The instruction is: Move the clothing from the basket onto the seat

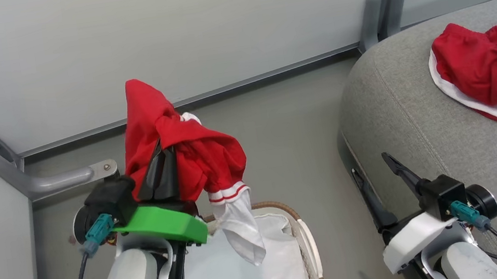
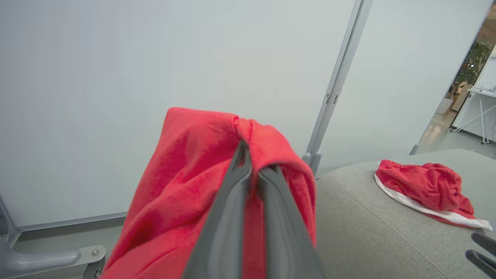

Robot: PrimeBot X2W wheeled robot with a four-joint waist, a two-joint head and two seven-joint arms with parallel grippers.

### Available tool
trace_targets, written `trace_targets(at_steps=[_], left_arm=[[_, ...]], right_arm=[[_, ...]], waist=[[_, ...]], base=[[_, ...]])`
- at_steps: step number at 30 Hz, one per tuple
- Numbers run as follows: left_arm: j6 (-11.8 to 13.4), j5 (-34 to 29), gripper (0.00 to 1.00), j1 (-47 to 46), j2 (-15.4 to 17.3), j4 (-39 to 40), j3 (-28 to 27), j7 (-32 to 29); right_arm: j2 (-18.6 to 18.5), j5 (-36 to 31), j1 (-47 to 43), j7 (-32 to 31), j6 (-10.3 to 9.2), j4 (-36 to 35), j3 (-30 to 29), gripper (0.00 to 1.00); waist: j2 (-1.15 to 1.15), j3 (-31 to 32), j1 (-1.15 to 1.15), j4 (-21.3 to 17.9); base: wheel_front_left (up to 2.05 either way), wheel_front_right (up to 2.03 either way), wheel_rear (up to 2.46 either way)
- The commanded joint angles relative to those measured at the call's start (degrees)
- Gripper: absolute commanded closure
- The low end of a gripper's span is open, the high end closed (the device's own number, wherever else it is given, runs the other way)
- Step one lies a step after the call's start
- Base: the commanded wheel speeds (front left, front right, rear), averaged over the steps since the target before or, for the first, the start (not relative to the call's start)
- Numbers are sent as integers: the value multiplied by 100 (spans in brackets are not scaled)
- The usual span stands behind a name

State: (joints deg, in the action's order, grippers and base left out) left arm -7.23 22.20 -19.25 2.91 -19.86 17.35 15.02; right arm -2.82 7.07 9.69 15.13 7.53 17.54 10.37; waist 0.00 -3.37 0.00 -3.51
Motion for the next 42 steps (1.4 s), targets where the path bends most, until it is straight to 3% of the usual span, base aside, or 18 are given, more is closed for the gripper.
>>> trace_targets(at_steps=[1, 7, 20, 34, 35, 36, 37, 38, 42], left_arm=[[-14, 99, 100, -99, 5, 108, 20, 21], [76, 230, 100, -224, 6, 395, 207, 21], [232, 516, 100, -465, 6, 586, 858, 21], [326, 836, 100, -711, 6, 659, 1566, 21], [329, 858, 100, -716, 6, 667, 1591, 21], [332, 872, 100, -722, 6, 682, 1627, 22], [336, 884, 100, -727, 6, 694, 1658, 22], [334, 913, 100, -728, 6, 710, 1688, 22], [373, 1002, 100, -714, 6, 743, 1725, 22]], right_arm=[[-19, 7, -114, 3, -8, 41, 42, 0], [-17, -14, -129, 3, -8, 209, 440, 0], [-22, 546, 1047, 2, -8, 319, 2293, 0], [-22, 715, 1896, 2, -8, 1413, 2669, 2], [-23, 769, 1901, 2, -8, 1470, 2665, 36], [-21, 795, 1930, 2, -8, 1531, 2666, 64], [-19, 824, 1948, 2, -8, 1597, 2705, 75], [-19, 881, 1965, 2, -8, 1682, 2746, 100], [-23, 1039, 1966, 2, -8, 1985, 2791, 100]], waist=[[0, 78, 0, 64], [0, 91, 0, 112], [0, -46, 0, 440], [0, -144, 0, 898], [0, -143, 0, 921], [0, -145, 0, 951], [0, -146, 0, 972], [0, -143, 0, 997], [0, -120, 0, 1042]], base=[[0, 0, 0], [0, 0, 0], [0, 0, 0], [0, 0, 0], [0, 0, 0], [0, 0, 0], [0, 0, 0], [0, 0, 0], [0, 0, 0]])
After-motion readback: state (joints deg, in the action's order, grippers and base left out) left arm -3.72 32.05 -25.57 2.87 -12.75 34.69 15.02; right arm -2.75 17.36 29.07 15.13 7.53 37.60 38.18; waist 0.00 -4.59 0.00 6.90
